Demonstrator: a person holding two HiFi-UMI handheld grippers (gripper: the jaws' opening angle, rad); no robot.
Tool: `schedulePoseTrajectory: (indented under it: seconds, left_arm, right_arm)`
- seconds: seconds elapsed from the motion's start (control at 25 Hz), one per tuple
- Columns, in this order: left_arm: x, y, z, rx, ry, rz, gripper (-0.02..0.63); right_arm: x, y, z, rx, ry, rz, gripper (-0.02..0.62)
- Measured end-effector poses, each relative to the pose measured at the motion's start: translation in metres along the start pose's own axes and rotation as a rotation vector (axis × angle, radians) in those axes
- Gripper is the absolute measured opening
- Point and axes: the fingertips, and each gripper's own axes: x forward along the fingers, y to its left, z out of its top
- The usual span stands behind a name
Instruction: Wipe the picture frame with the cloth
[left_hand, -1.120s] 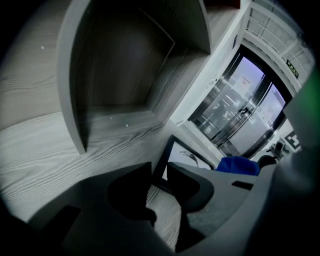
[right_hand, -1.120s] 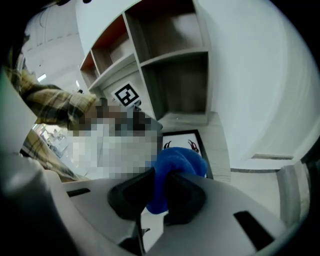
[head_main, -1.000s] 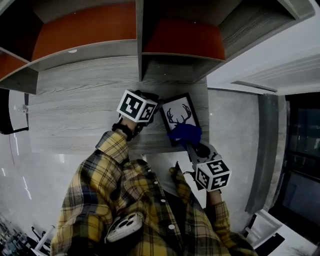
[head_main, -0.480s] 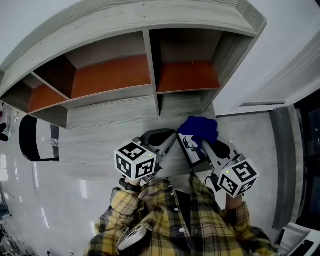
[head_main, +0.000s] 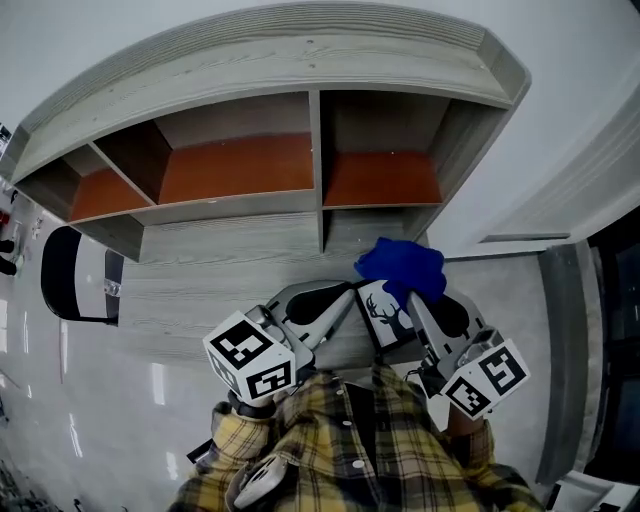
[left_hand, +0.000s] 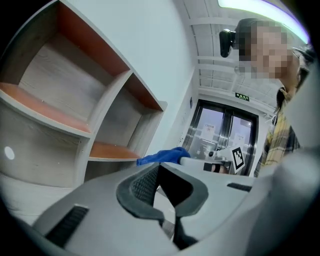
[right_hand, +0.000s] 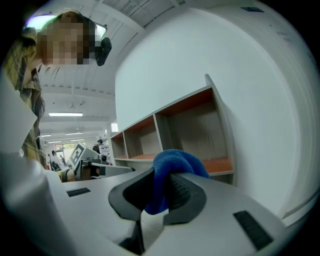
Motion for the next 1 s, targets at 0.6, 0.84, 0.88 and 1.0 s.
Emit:
schedulePoseTrajectory:
  seconds: [0.6, 0.84, 0.88, 1.0]
  left_arm:
    - [0.007, -0.004, 0.002, 0.036, 0.022, -0.017, 0.006]
    - [0.01, -0.003, 0.002, 0.047, 0.029, -0.02, 0.006]
    - [0.011, -0.003, 0.002, 0.048, 0.031, -0.021, 0.006]
    - [0.011, -0.002, 0.001, 0.046, 0.033, -0.019, 0.006]
  right_arm:
    - [0.001, -0.005, -0.007, -0.006, 0.026, 0.001, 0.052]
    - [0.003, -0.007, -0.01, -0.016, 0.047, 0.0, 0.052]
    - [0.003, -0.007, -0.01, -0.017, 0.05, -0.001, 0.052]
    - [0.003, -0.008, -0.012, -0.019, 0.058, -0.003, 0.052]
